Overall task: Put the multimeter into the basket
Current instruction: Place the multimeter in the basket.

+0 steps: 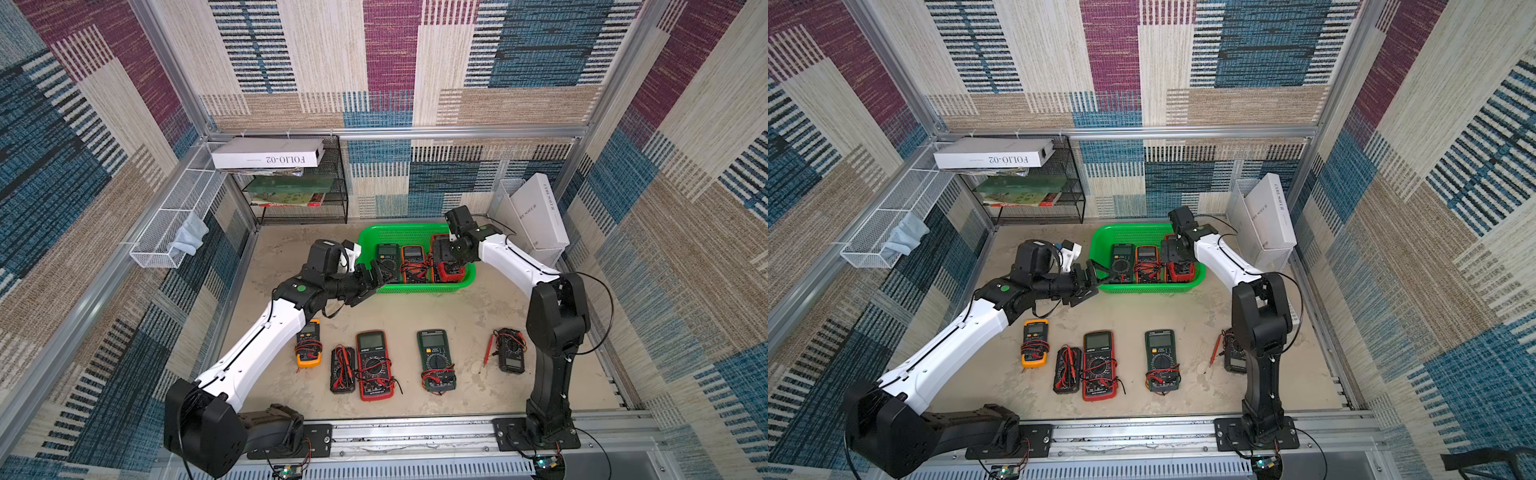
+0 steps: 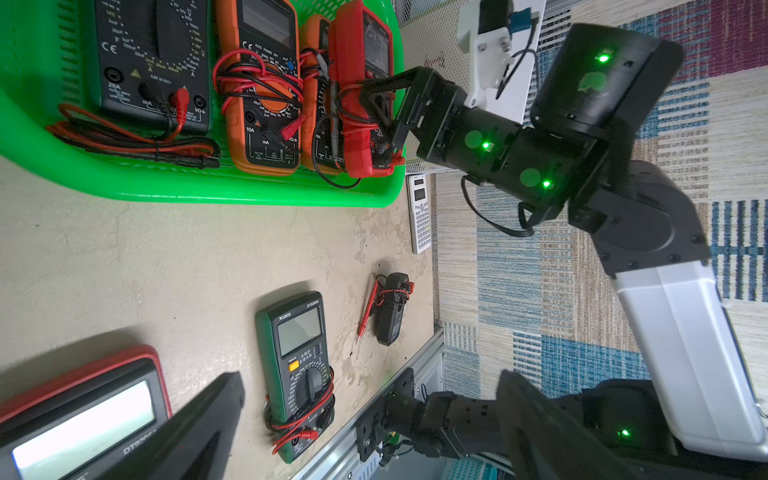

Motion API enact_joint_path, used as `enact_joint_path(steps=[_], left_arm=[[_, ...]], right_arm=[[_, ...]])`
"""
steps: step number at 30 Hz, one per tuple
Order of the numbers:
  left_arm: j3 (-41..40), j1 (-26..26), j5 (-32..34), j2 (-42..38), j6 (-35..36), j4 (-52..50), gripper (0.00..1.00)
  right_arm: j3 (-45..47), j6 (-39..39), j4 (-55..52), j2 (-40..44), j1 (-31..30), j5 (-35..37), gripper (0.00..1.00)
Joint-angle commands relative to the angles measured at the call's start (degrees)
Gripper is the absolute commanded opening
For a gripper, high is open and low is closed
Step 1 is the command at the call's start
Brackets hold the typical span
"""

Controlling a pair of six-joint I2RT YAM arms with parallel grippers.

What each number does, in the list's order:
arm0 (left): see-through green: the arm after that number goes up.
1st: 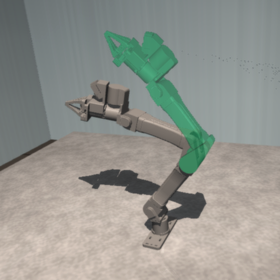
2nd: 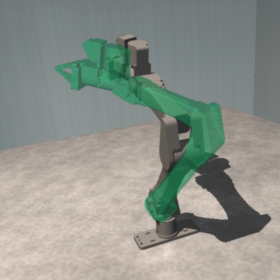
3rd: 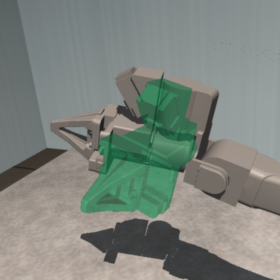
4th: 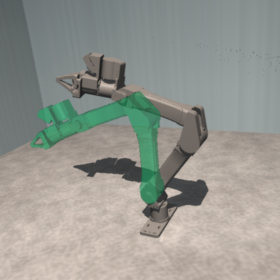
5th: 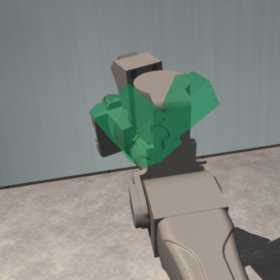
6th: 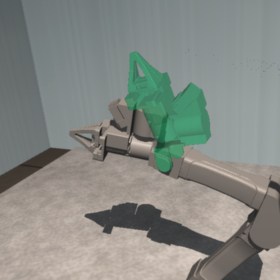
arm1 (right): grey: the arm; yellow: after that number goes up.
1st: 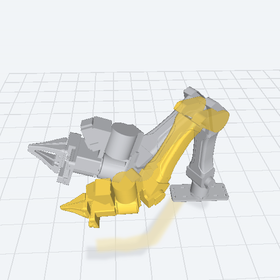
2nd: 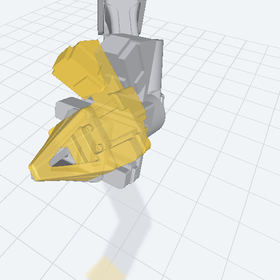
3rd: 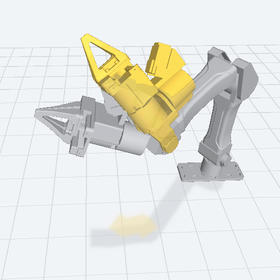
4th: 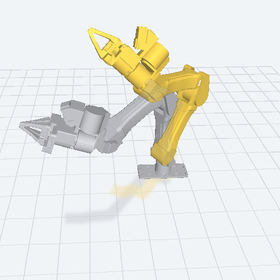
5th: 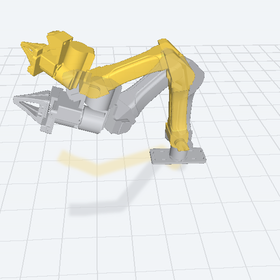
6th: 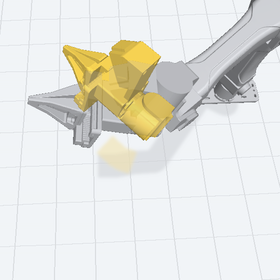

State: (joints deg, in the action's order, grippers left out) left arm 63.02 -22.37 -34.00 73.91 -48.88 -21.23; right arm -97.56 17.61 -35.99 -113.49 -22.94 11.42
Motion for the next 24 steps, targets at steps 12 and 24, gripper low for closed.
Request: enact_joint_path(steps=[12, 24], left_arm=[[-5.14, 0.25, 0.32, -3.05, -0.14, -0.51, 1.0], [-10.52, 1.58, 0.29, -7.01, 0.78, -2.56, 1.0]], right_arm=[[6.39, 2.62, 2.8, 9.89, -2.3, -2.51, 1.0], [22.17, 8.23, 8.9, 21.99, -10.19, -1.62, 1.0]])
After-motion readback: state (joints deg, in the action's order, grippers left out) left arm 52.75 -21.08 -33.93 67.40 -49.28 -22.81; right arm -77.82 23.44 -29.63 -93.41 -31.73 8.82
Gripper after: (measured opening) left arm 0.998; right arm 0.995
